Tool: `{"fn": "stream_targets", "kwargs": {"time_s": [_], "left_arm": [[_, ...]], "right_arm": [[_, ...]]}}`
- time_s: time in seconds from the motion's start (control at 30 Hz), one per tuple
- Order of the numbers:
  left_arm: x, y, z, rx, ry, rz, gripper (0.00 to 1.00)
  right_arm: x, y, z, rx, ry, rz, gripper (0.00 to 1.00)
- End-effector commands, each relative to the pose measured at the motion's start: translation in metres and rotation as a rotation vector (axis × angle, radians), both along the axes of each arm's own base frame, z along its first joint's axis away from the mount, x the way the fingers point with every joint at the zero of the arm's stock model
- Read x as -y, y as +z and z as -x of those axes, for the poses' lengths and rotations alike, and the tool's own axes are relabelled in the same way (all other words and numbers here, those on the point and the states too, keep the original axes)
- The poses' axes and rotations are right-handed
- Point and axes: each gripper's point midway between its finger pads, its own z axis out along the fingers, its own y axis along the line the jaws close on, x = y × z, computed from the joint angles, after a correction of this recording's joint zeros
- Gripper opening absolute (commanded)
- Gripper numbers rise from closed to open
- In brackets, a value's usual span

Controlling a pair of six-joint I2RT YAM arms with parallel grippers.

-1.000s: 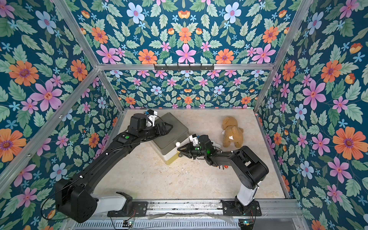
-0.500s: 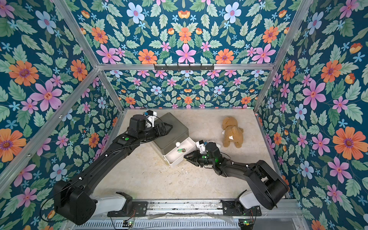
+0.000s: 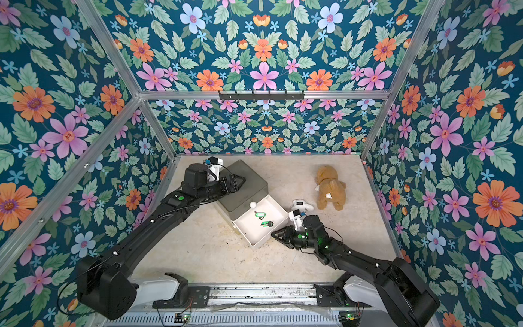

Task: Take the keys out of the drawer
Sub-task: Open the drawer in the storage box, then pick up the key from the drawer.

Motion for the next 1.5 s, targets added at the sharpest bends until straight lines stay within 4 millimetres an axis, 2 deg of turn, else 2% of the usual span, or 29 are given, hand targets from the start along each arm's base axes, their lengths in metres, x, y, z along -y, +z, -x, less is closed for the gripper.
{"fn": "stream_targets", "kwargs": {"time_s": [0.0,0.2,0.3,0.4,0.57,0.7,0.83,0.93,1.13,1.3,1.47], "left_arm": [[-0.003,-0.017,0.006,-0.071,0.006,-0.019,0.99],[-0.003,-0.018,0.006,-0.073,0.005,-0.026,0.99],[-0.003,-0.021,0.005,-0.077,0.003,-0.028,0.99],[-0.002,-0.021,0.005,-0.079,0.004,-0.022,0.99],[-0.002,-0.019,0.004,-0.076,0.004,-0.022,1.00],[-0.002,-0.015,0.004,-0.064,0.008,-0.018,0.99],[-0.003,0.002,0.002,0.002,0.013,0.002,0.99],[-0.007,0.024,0.002,0.079,0.031,0.026,0.99],[-0.016,0.055,0.013,0.168,0.041,0.033,0.99],[-0.030,0.053,0.030,0.160,0.064,-0.009,0.99],[-0.047,0.038,0.042,0.137,0.118,-0.049,0.99]], "right_arm": [[0.004,-0.008,0.001,-0.001,-0.009,0.036,0.19],[0.010,-0.009,0.004,0.008,-0.010,0.066,0.21],[0.010,-0.008,0.003,0.017,-0.010,0.072,0.36],[0.010,-0.007,0.002,0.024,-0.005,0.093,0.48],[0.020,-0.003,0.002,0.043,-0.021,0.161,0.55],[0.035,0.015,-0.004,0.082,-0.079,0.253,0.55],[0.046,0.048,-0.017,0.157,-0.110,0.368,0.54],[0.040,0.064,-0.030,0.184,-0.085,0.421,0.54],[0.019,0.056,-0.063,0.141,-0.067,0.508,0.50],[0.003,0.048,-0.080,0.121,-0.079,0.579,0.48],[-0.011,0.030,-0.083,0.079,-0.058,0.677,0.48]]}}
